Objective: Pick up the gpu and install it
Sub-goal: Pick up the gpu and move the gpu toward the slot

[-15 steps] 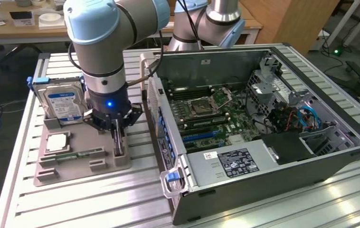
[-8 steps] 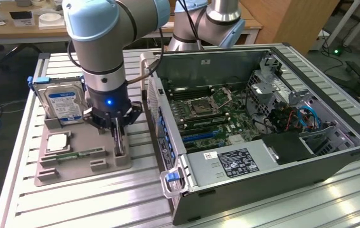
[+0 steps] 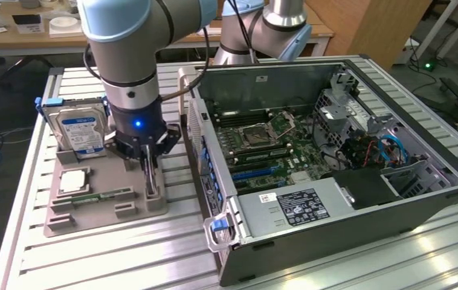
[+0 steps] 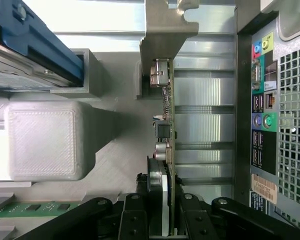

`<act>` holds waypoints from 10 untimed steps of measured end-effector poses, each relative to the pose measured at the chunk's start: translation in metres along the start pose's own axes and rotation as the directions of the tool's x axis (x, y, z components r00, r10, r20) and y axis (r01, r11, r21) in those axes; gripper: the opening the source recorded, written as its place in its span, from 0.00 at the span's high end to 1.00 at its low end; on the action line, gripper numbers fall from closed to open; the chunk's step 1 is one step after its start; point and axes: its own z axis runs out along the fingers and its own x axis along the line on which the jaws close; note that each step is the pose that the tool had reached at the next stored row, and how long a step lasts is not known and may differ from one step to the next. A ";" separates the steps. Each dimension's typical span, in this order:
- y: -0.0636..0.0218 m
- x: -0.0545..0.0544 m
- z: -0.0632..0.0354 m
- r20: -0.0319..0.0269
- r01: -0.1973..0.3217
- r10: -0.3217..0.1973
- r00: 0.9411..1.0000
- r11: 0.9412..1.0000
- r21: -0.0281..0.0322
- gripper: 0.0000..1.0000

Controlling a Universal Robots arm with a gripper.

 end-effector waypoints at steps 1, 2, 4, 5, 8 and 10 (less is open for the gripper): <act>0.0001 0.000 -0.0017 0.000 0.000 0.000 1.000 1.000 0.000 0.72; 0.0002 0.000 -0.0036 0.000 0.000 0.000 1.000 1.000 0.000 0.72; 0.0004 0.000 -0.0076 0.000 0.000 0.000 1.000 1.000 0.000 0.72; 0.0005 0.000 -0.0097 0.000 0.000 0.000 1.000 1.000 0.000 0.72; 0.0008 0.000 -0.0167 0.000 0.000 0.000 1.000 1.000 0.000 0.72; 0.0010 -0.001 -0.0209 0.000 0.000 0.000 1.000 1.000 0.000 0.72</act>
